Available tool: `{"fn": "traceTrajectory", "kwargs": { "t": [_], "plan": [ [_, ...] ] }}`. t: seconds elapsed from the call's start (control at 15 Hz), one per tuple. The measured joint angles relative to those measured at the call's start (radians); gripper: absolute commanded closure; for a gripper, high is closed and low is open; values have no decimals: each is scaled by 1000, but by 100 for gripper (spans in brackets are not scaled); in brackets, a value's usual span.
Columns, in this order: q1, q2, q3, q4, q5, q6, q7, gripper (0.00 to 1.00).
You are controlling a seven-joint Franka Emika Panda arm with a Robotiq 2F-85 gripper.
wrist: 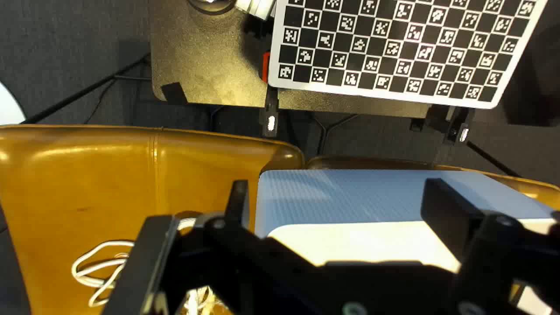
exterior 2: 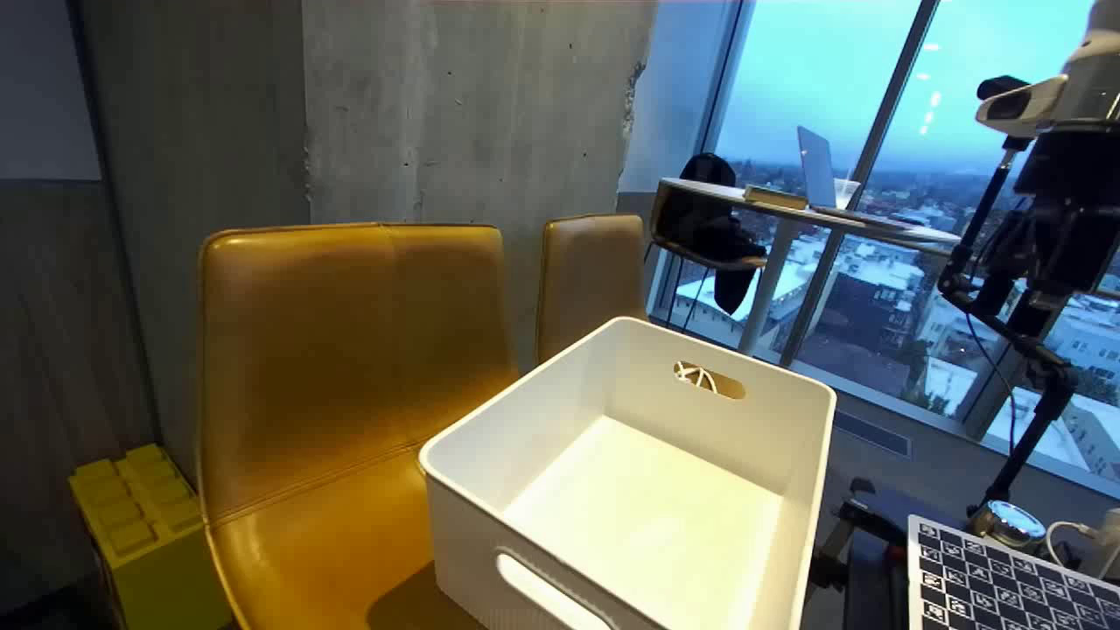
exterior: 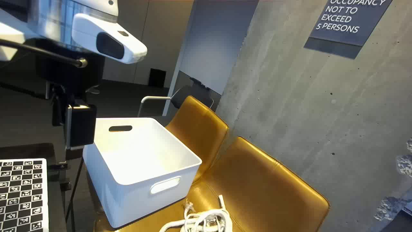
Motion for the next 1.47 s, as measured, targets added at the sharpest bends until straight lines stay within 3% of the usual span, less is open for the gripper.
{"fn": "traceTrajectory", "kwargs": {
  "t": [0.8, 1.0, 1.2, 1.47],
  "plan": [
    [0, 1, 0, 0, 0, 0, 1, 0],
    [0, 30, -1, 10, 3, 47, 4, 0],
    [0, 132, -10, 61, 10, 170, 4, 0],
    [1, 359, -38, 186, 75, 342, -41, 0]
  ]
}}
